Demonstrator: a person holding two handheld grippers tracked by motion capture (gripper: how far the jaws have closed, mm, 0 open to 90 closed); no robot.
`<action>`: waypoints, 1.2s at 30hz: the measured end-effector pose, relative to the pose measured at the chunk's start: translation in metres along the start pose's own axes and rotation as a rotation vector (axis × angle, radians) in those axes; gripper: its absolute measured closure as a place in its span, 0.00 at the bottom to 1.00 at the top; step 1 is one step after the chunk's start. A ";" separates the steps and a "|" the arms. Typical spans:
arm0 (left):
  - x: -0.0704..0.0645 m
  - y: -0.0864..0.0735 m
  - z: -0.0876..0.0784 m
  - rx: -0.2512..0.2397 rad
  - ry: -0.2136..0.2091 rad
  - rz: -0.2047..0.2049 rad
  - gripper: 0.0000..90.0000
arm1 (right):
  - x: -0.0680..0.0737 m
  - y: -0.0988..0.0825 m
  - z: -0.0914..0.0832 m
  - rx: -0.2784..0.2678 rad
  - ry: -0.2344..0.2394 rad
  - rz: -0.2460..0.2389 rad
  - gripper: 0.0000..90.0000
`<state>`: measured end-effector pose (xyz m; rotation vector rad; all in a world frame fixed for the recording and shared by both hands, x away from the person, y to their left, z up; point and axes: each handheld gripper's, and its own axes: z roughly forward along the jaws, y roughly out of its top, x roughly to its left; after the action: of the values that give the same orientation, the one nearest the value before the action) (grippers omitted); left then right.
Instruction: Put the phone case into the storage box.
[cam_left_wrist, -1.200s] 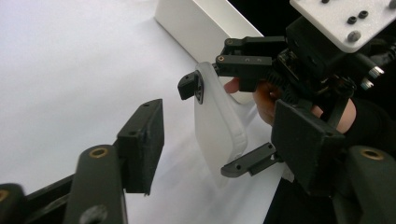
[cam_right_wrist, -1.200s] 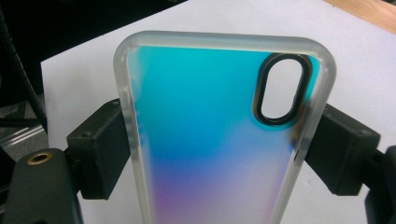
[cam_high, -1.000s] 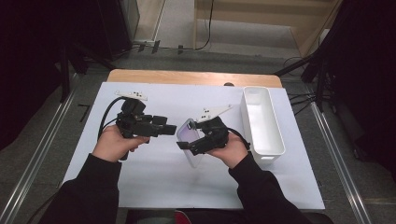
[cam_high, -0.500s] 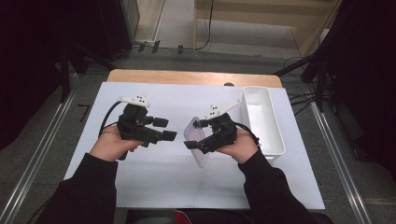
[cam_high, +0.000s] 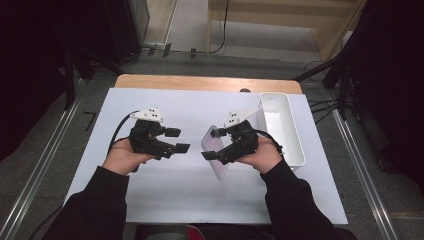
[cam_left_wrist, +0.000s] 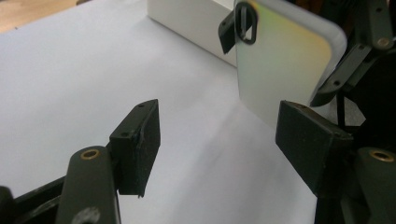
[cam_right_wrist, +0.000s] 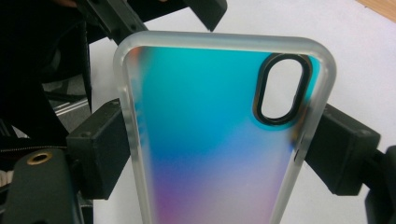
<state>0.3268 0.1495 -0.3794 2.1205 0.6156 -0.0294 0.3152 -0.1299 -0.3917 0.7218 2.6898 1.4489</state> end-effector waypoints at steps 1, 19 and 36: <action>0.000 -0.002 0.001 0.006 0.006 0.001 0.34 | 0.000 0.000 0.000 -0.001 0.000 -0.001 0.16; 0.001 -0.035 0.017 0.003 0.015 -0.007 0.34 | -0.001 0.000 -0.005 -0.008 -0.016 -0.007 0.16; -0.003 -0.061 0.017 0.007 0.039 -0.008 0.34 | -0.002 -0.001 -0.009 -0.010 -0.032 -0.012 0.16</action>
<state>0.3013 0.1640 -0.4356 2.1295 0.6476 0.0061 0.3146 -0.1385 -0.3876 0.7200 2.6567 1.4343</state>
